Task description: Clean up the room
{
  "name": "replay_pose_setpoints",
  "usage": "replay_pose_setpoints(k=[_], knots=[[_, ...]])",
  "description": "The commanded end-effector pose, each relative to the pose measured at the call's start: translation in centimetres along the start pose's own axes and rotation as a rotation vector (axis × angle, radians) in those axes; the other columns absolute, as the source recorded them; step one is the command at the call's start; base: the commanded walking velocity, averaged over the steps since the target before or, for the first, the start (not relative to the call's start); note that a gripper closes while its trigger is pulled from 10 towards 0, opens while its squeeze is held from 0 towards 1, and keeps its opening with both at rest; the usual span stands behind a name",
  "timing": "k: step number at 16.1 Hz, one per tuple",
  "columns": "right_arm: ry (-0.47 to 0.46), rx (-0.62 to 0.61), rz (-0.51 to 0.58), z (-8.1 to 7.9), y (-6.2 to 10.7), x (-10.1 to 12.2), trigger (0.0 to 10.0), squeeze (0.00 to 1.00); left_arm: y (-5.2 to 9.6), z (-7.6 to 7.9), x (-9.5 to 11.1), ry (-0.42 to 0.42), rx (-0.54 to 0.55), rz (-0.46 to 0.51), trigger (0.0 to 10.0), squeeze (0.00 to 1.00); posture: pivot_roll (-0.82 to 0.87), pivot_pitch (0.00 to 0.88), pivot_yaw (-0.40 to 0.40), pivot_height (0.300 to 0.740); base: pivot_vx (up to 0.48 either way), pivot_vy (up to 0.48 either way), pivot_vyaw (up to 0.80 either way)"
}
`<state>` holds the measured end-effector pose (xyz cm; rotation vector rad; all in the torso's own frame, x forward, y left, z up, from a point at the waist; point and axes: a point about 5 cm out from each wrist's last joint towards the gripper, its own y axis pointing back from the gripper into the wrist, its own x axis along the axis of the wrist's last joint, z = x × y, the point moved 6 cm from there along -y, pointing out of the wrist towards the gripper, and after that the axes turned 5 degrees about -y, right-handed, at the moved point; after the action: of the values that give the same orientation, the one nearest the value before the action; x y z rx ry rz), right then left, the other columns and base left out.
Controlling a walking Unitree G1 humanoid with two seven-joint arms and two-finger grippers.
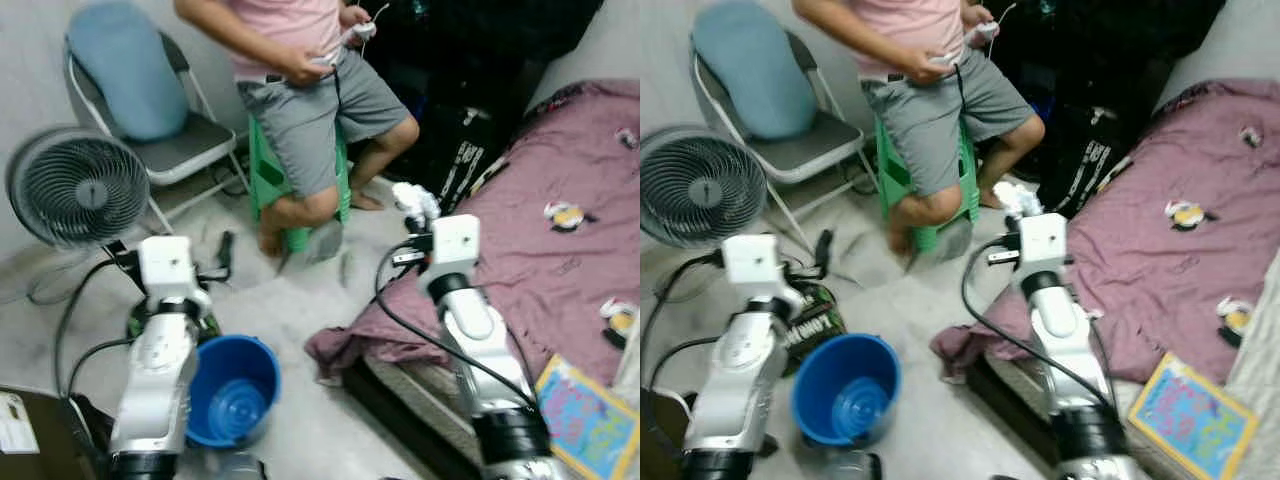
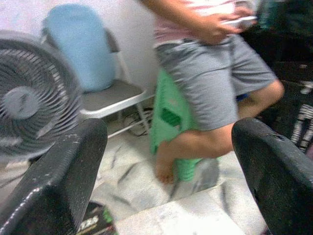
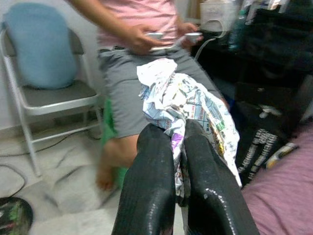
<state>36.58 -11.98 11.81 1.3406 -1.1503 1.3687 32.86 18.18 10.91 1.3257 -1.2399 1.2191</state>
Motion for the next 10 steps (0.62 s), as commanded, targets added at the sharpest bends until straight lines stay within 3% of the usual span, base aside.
replay_pose_setpoints(k=[1,4,10], knots=[[-0.002,0.054,0.035,-1.4,-0.9,1.1,10.0,0.0,0.4,-0.9,0.3,-0.012,0.037,0.018,10.0,0.0,0.05,0.0,-0.059,0.74,0.0,0.0,0.0],[0.039,0.07,0.036,-1.6,-1.1,1.0,10.0,0.0,0.3,-0.7,-0.1,-0.006,0.04,0.013,10.0,0.0,0.03,0.0,-0.066,0.74,0.0,0.0,0.0],[0.026,0.037,0.041,-0.8,-0.6,0.8,10.0,0.0,-0.4,0.3,0.0,-0.003,-0.007,0.016,10.0,0.0,-0.02,0.0,-0.026,0.74,0.0,0.0,0.8]])
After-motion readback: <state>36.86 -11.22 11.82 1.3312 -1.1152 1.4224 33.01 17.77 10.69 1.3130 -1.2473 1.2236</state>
